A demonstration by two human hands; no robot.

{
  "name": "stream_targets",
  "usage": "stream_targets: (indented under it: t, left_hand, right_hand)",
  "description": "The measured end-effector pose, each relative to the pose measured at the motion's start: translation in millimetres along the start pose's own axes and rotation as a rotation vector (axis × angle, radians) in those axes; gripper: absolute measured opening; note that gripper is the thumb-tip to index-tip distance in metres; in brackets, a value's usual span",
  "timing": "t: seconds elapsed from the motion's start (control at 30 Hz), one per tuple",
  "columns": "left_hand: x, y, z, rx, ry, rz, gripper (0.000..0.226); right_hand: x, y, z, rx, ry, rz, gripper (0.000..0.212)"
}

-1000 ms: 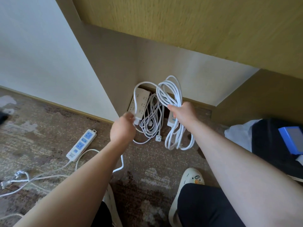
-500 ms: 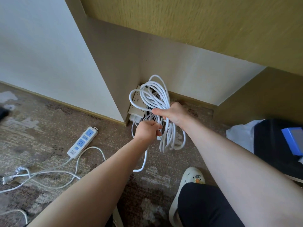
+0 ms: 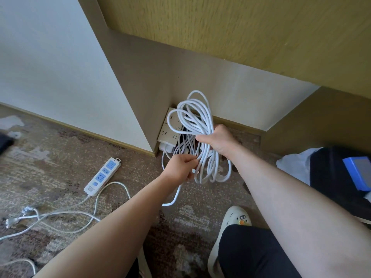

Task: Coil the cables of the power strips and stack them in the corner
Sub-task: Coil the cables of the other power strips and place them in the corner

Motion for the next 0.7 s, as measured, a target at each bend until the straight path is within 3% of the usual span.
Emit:
stream_targets:
  t: [0.27, 0.4, 0.5, 0.7]
  left_hand:
    - [0, 6, 3, 0.110, 0.138, -0.094, 0.023]
    - [4, -1, 6, 0.075, 0.081, -0.056, 0.030]
    - [-2, -11, 7, 0.004, 0.012, -0.037, 0.020]
    - [-50, -12, 11, 0.047, -0.015, -0.260, 0.017]
  right_hand:
    - [3, 1, 5, 0.025, -0.018, -0.073, 0.021]
    - [5, 3, 4, 0.040, 0.042, -0.085, 0.023]
    - [0, 1, 2, 0.046, 0.110, -0.056, 0.026]
    - [-21, 4, -2, 0.065, 0.145, -0.047, 0.027]
Point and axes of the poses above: each hand's wrist, its own z-axis away from the middle knuckle, its own x-axis out of the palm, y = z × x, the point moved 8 cm from there along -z, towards the middle knuckle, and after that the axes turned 1 degree about x, right-handed, at the moved point
